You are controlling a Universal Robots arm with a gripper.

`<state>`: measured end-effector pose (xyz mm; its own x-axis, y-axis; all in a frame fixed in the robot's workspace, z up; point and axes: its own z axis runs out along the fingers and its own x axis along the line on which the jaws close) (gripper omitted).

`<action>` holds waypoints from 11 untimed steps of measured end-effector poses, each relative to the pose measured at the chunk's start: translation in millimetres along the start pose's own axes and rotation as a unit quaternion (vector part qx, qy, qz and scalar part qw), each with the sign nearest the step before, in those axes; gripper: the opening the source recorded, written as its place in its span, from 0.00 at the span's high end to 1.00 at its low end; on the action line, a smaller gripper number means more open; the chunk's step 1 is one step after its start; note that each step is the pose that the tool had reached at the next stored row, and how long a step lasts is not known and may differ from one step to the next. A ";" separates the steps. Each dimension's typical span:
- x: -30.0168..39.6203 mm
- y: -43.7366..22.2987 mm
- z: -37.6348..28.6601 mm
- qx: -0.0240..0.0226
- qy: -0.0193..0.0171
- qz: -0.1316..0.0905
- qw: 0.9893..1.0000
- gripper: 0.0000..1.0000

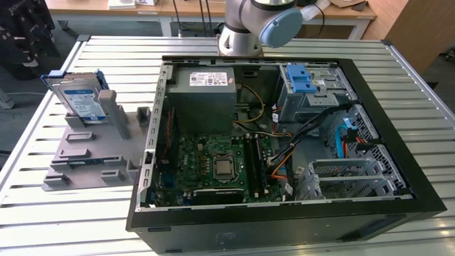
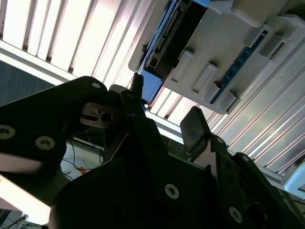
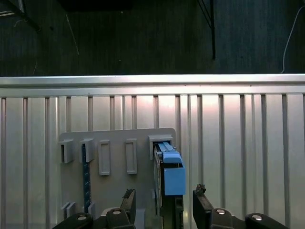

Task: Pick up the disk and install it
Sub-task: 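Pick up the disk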

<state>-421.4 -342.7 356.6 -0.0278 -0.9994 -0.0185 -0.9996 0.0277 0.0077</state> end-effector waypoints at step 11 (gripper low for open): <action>-1.2 3.1 9.6 0.006 0.000 0.000 1.000 0.41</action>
<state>-424.6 -341.3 347.1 -0.0276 -0.9995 -0.0181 -0.9996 0.0277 -0.0051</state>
